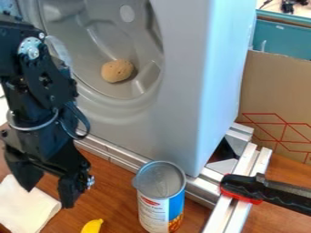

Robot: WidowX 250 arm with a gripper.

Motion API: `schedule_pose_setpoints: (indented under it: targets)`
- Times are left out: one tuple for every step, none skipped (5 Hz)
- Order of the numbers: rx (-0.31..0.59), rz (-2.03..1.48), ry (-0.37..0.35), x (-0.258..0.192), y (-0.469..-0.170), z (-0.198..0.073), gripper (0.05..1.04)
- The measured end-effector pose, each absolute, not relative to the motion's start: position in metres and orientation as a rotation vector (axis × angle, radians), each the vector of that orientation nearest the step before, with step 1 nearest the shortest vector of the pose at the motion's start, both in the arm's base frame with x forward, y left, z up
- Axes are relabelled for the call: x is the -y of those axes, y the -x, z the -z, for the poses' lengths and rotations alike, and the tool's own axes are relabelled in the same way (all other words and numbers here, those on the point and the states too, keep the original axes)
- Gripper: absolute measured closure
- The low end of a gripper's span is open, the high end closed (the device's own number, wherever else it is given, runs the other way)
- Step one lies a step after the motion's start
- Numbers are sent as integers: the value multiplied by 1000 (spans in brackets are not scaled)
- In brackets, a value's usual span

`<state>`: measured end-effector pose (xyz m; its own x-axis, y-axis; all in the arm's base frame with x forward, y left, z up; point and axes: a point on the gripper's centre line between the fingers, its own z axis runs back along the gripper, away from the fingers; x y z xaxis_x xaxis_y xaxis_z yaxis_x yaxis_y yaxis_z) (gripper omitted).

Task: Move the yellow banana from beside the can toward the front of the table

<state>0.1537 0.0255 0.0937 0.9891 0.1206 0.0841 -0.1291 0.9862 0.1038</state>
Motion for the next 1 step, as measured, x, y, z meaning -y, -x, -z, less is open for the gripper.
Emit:
schedule_pose_setpoints:
  targets:
    - [24, 154, -116, -27, -155, -86, 86]
